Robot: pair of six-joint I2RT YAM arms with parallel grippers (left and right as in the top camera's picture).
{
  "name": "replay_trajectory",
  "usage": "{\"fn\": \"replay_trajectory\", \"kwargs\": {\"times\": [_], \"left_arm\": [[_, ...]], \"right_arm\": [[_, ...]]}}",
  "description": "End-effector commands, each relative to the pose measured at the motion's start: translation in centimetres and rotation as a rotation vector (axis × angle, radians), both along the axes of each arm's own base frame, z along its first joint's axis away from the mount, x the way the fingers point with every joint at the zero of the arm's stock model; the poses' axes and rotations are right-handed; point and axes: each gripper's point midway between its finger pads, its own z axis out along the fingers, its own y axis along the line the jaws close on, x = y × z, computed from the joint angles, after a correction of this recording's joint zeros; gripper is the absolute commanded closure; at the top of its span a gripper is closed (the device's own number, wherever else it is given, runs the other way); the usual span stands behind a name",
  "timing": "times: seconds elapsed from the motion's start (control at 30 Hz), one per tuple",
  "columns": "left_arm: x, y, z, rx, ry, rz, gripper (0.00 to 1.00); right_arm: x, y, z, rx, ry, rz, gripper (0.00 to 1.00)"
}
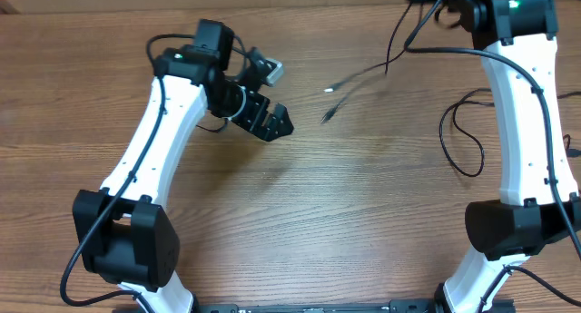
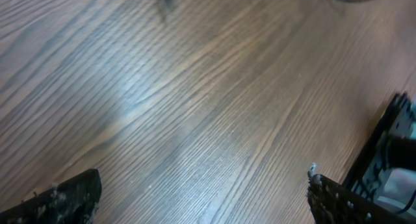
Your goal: Untangle cables
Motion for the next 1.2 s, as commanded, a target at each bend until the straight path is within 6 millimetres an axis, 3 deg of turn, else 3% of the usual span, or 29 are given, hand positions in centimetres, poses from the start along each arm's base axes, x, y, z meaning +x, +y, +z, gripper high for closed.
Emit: {"fn": "replay_trajectory", "kwargs": {"times": [0.0, 0.2, 0.47, 0.8, 1.17], "left_arm": [[0.0, -0.9, 0.3, 0.007, -0.059, -0.079, 0.00], [-0.1, -1.2, 0.4, 0.006, -0.061, -0.087, 0.00], [-0.1, -1.2, 0.4, 0.006, -0.062, -0.087, 0.00], [0.0, -1.2, 0.4, 0.006, -0.062, -0.086, 0.00], [0.0, -1.2, 0.4, 0.006, -0.062, -0.085, 0.00]], "right_arm": [[0.5, -4.7, 5.2, -0.084, -0.175, -0.266, 0.96], [0.7, -9.1, 10.0, -0.101, -0.371, -0.495, 0.96], [0.3, -15.1, 11.7, -0.099, -0.439, -0.611, 0.96], [-0.5, -24.4, 9.8, -0.113, -0.403, -0.780, 0.96], [1.3, -29.4, 5.9, -0.087, -0.362, -0.835, 0.96]]}}
